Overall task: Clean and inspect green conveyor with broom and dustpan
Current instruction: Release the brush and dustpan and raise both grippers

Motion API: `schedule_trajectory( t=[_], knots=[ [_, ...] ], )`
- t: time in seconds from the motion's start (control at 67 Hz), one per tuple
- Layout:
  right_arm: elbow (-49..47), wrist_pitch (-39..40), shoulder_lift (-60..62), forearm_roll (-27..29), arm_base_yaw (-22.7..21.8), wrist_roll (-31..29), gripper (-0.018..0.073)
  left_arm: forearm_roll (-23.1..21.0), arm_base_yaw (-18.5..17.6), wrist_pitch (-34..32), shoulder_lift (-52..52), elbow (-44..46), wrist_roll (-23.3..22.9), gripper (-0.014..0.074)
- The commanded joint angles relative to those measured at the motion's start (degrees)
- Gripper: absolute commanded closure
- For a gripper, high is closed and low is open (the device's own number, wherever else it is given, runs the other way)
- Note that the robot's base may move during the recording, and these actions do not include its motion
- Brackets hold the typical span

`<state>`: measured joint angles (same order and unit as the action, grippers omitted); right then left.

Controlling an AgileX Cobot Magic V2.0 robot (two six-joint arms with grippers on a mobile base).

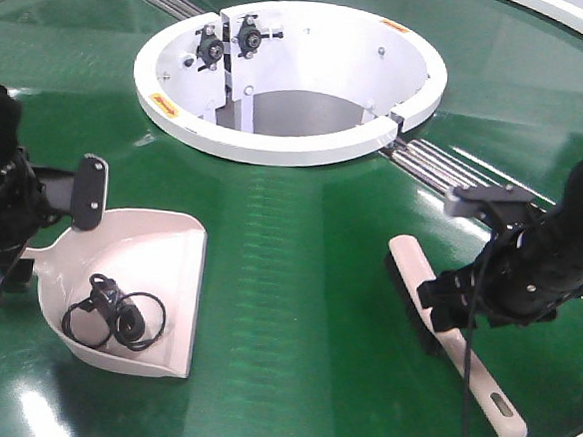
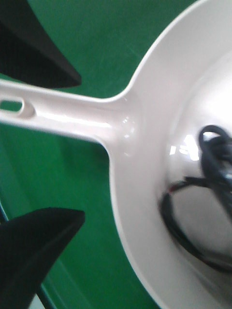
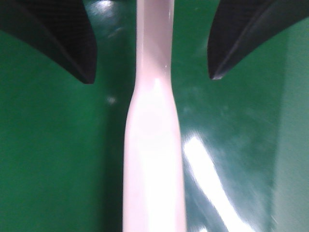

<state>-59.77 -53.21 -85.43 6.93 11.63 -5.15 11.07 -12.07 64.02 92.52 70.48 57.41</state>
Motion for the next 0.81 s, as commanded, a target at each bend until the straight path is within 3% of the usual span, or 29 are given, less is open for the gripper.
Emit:
schedule_trajectory(
  t=[0.0,0.343,0.493,0.597,0.792],
  knots=[
    [-1.5,3.9,5.7,-1.3,-0.2,-0.9,0.008,-8.1,-0.3,0.3,-6.0,1.7,-6.0,0.0099],
    [-1.3,16.0,20.5,-2.7,-0.2,-0.9,0.01,-21.7,-0.3,-9.5,-14.8,1.7,-17.2,0.0115],
    [-1.3,17.7,26.8,-2.4,-0.2,-1.0,0.0115,-24.5,-0.3,-10.2,-16.6,1.4,-27.7,0.0115],
    [0.6,18.8,31.4,-2.6,-0.2,-2.2,0.0118,-28.7,-0.3,-13.2,-18.2,-2.8,-27.4,0.0115],
    [13.7,30.0,42.1,-3.9,-0.2,-2.2,0.0118,-33.1,-0.3,-29.2,-26.8,-16.3,-26.8,0.0115]
  ],
)
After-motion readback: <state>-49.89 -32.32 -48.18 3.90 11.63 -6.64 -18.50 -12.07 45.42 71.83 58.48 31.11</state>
